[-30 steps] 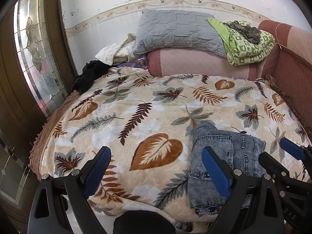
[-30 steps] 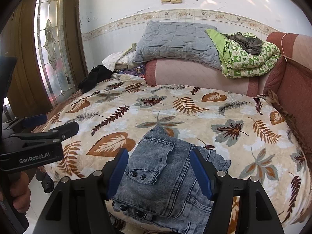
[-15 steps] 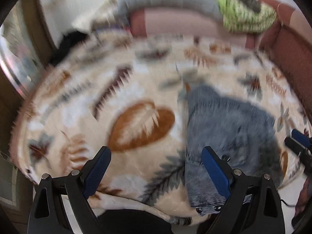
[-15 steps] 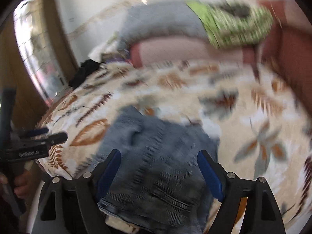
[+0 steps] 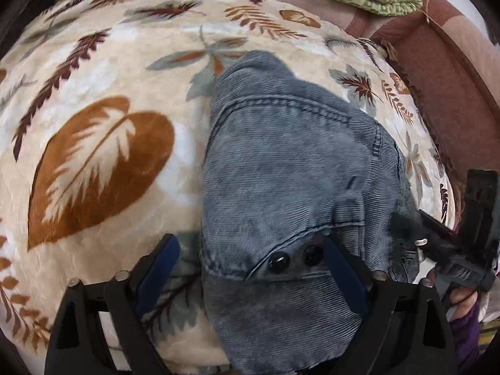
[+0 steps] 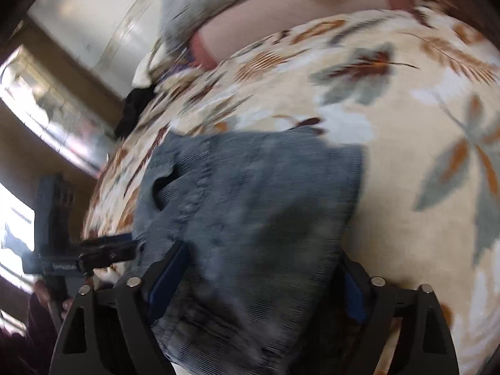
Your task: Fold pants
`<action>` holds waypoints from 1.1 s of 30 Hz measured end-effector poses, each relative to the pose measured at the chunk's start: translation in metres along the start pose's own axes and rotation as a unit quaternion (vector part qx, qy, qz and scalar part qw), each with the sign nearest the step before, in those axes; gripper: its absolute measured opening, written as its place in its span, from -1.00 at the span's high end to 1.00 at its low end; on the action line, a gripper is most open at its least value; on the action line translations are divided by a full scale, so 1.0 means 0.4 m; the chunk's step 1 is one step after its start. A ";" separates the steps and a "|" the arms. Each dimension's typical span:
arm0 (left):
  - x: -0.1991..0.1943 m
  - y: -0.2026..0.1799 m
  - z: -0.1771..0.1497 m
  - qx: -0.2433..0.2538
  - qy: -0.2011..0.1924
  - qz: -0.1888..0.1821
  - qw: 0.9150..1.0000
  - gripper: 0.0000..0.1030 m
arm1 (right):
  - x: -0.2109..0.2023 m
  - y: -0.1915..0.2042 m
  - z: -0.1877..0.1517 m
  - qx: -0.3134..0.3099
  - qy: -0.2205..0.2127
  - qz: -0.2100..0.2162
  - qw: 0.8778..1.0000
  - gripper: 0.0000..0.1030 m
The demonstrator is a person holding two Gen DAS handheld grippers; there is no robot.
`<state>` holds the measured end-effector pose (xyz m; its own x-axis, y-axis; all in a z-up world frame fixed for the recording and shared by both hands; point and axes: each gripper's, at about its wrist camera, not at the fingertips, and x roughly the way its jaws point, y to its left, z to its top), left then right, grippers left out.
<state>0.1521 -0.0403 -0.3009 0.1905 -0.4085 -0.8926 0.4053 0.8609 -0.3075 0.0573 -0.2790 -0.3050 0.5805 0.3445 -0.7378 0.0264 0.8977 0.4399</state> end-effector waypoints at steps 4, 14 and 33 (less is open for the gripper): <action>-0.018 -0.031 0.018 0.027 -0.003 -0.002 1.000 -0.08 | -0.007 0.058 0.010 -0.052 0.001 -0.020 0.998 0.40; -0.158 -0.051 0.172 0.068 -0.105 0.030 0.992 0.24 | -0.078 0.169 0.151 -0.120 -0.104 -0.035 0.987 0.47; -0.122 -0.005 0.239 0.025 -0.163 0.248 0.955 -0.48 | 0.037 0.116 0.275 -0.030 -0.078 -0.108 0.991 -0.40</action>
<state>0.2273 -0.0511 -0.2252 0.6349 -0.0335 -0.7719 0.2331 0.9608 0.1499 0.1567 -0.2624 -0.2392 0.6849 0.1008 -0.7217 0.1173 0.9622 0.2457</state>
